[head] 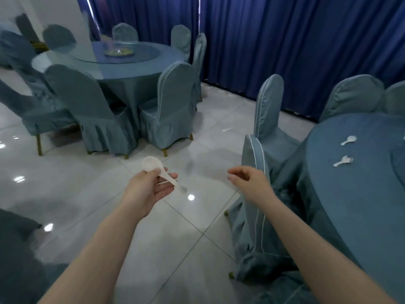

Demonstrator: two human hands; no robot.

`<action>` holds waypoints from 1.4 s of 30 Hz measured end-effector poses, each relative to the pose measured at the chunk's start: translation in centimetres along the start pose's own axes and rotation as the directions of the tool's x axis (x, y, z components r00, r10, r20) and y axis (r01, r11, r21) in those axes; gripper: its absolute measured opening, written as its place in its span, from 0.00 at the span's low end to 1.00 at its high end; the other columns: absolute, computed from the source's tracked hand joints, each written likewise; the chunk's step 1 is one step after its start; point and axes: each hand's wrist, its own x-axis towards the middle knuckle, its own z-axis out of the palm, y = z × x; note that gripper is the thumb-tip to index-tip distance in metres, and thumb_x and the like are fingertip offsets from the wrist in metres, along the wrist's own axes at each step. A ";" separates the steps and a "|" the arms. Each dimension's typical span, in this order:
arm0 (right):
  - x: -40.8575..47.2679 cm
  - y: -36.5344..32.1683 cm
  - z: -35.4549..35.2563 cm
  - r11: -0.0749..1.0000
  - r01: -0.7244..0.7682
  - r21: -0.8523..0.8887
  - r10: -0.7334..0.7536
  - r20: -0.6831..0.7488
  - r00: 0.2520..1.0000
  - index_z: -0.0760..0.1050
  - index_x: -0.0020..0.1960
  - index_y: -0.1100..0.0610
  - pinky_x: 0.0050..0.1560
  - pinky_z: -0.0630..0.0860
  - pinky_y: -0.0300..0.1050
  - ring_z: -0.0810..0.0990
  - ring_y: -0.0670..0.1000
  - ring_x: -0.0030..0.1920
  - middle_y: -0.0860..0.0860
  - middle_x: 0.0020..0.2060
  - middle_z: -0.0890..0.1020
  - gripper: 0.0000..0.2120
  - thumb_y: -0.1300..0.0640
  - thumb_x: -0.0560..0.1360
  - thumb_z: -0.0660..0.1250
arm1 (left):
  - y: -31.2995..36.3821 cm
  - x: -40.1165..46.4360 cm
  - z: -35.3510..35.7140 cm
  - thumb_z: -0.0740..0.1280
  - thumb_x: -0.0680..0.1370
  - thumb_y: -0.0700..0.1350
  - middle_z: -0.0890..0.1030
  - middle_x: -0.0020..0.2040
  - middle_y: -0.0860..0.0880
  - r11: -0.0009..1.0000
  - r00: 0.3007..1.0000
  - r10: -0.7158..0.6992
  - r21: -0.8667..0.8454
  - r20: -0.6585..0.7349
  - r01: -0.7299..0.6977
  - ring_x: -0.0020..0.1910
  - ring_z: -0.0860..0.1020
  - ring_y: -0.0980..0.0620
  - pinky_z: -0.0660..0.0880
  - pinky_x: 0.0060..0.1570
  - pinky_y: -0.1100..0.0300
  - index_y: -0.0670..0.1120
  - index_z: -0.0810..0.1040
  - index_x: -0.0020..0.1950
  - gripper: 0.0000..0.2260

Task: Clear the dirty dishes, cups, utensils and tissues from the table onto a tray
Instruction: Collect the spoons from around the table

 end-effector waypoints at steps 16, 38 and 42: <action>26.3 5.1 -8.0 0.977 -0.136 0.165 0.189 -0.362 0.913 0.81 0.46 0.46 0.50 0.77 0.39 0.83 0.43 0.45 0.44 0.41 0.85 0.07 0.59 0.74 0.70 | 10.1 31.2 16.4 0.59 0.82 0.41 0.85 0.43 0.42 0.979 0.955 -0.069 0.203 0.287 0.009 0.45 0.83 0.45 0.78 0.41 0.55 0.41 0.74 0.53 0.07; 44.5 18.0 -18.0 0.754 -0.511 0.412 0.567 -0.801 0.190 0.82 0.48 0.52 0.39 0.71 0.30 0.80 0.40 0.41 0.44 0.40 0.83 0.05 0.60 0.73 0.70 | 12.2 64.7 50.2 0.59 0.80 0.37 0.85 0.41 0.44 0.873 0.484 -0.419 0.487 0.768 -0.017 0.38 0.84 0.50 0.79 0.38 0.57 0.43 0.74 0.51 0.05; 43.2 20.1 -18.4 0.658 -0.561 0.503 0.609 -0.793 0.003 0.82 0.47 0.52 0.41 0.73 0.33 0.81 0.41 0.41 0.46 0.40 0.84 0.06 0.60 0.72 0.70 | 10.7 66.4 55.6 0.59 0.81 0.39 0.85 0.44 0.42 0.826 0.387 -0.513 0.563 0.766 -0.018 0.40 0.84 0.49 0.78 0.39 0.57 0.42 0.75 0.51 0.06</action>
